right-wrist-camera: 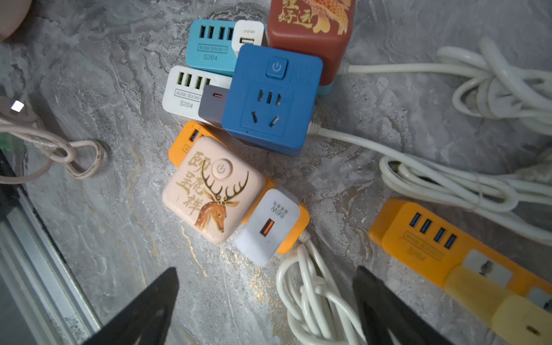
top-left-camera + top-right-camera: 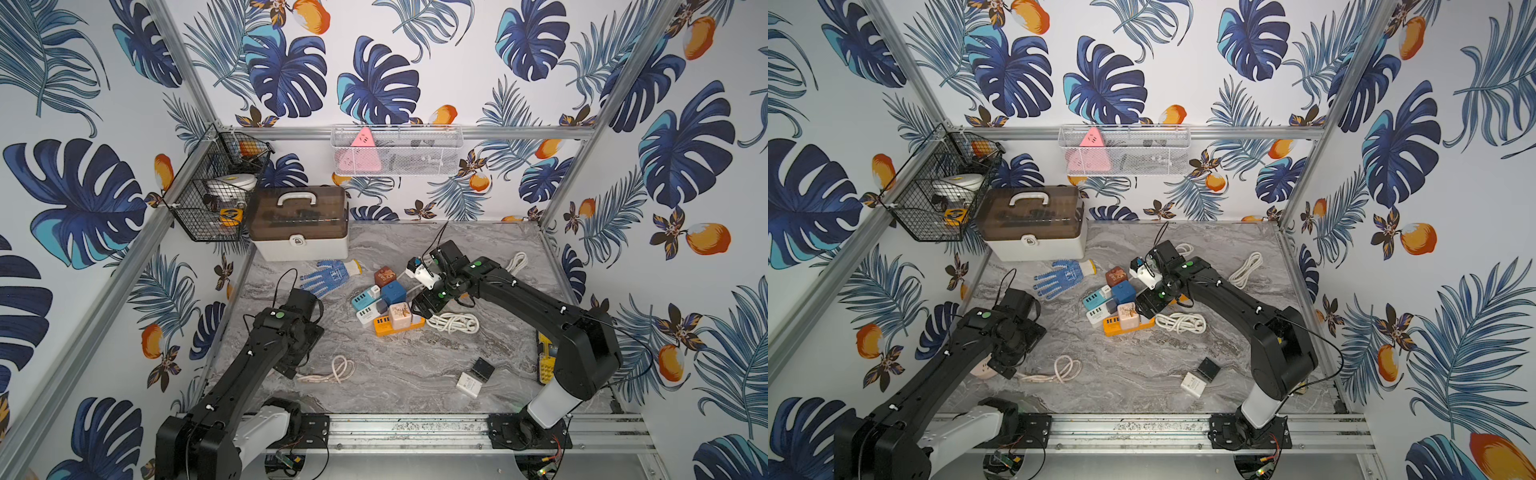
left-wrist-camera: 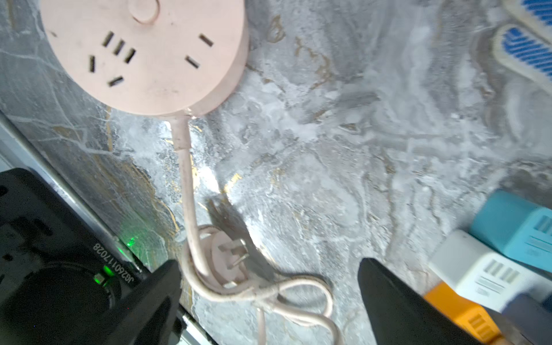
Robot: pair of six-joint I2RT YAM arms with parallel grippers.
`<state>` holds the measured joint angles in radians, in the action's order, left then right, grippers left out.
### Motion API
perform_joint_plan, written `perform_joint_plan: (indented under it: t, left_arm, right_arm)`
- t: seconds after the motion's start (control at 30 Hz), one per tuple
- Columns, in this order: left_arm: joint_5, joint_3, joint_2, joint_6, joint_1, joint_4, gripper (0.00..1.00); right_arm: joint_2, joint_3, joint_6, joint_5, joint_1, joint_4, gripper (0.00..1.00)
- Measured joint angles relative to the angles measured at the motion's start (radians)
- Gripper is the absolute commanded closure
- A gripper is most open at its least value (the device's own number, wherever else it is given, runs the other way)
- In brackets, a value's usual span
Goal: Pull the plug off the socket
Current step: Move the socket to the center of the board.
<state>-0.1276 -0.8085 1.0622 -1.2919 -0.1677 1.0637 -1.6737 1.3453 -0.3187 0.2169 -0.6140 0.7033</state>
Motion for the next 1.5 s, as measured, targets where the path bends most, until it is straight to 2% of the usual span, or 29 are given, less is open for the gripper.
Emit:
perform_joint_plan:
  t: [0.23, 0.47, 0.67, 0.87, 1.07, 1.27, 1.4, 1.5]
  left_arm:
    - [-0.006, -0.158, 0.069, -0.018, -0.164, 0.010, 0.01]
    - [0.035, -0.223, 0.172, 0.008, -0.315, -0.053, 0.01]
    - [0.134, -0.180, 0.175, 0.016, -0.370, -0.129, 0.01]
    - [0.187, -0.148, 0.133, 0.038, -0.396, -0.152, 0.01]
    - [0.201, -0.132, 0.103, 0.060, -0.397, -0.143, 0.01]
    - [0.200, -0.146, 0.113, 0.062, -0.397, -0.130, 0.01]
    - [0.193, -0.148, 0.124, 0.062, -0.397, -0.130, 0.01]
    - [0.191, -0.148, 0.130, 0.062, -0.397, -0.130, 0.01]
  right_arm:
    - [-0.002, -0.020, -0.249, -0.024, 0.022, 0.062, 0.03]
    - [-0.026, -0.037, -0.456, -0.024, 0.023, 0.061, 0.02]
    - [-0.093, -0.009, -0.568, -0.018, 0.020, 0.018, 0.04]
    - [-0.154, 0.033, -0.620, 0.002, -0.007, -0.008, 0.07]
    - [-0.204, 0.064, -0.659, 0.005, -0.027, -0.005, 0.22]
    - [-0.206, 0.043, -0.668, -0.003, -0.038, 0.003, 0.39]
    - [-0.204, 0.030, -0.668, -0.015, -0.049, 0.009, 0.45]
    - [-0.200, 0.028, -0.664, -0.037, -0.067, 0.011, 0.54]
